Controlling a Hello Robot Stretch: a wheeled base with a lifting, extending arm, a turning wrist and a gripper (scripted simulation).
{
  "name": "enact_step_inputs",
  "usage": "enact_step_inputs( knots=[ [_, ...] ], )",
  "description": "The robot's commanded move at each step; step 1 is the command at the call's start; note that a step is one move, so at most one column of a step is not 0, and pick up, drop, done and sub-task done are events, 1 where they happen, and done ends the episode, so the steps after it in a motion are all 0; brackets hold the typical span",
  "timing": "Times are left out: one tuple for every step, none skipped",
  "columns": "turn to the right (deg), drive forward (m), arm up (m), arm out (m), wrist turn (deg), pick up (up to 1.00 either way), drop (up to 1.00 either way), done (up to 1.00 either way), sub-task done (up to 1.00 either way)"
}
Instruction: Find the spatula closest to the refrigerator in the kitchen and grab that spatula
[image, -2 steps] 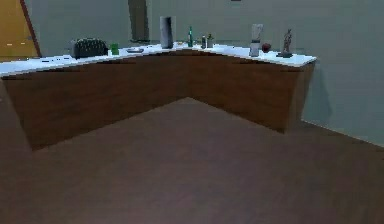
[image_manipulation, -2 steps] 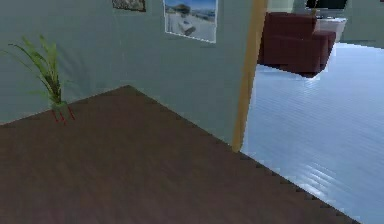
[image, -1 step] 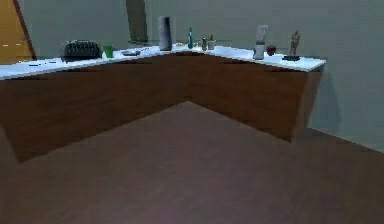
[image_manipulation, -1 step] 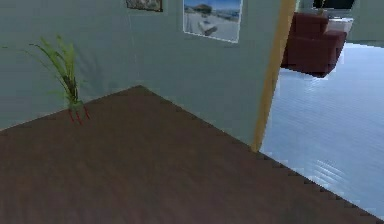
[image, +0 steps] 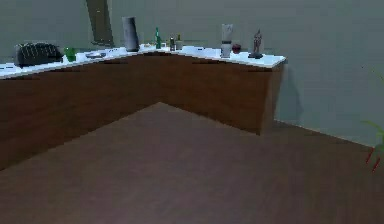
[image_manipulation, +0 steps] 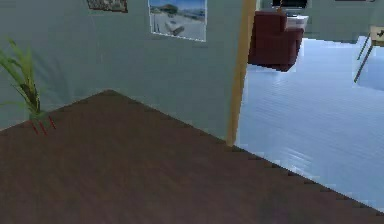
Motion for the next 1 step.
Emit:
enact_step_inputs(
  knots=[
    [0.0,1.00,0.00,0.00,0.0,0.00,0.00,0.00,0.00]
  ],
)
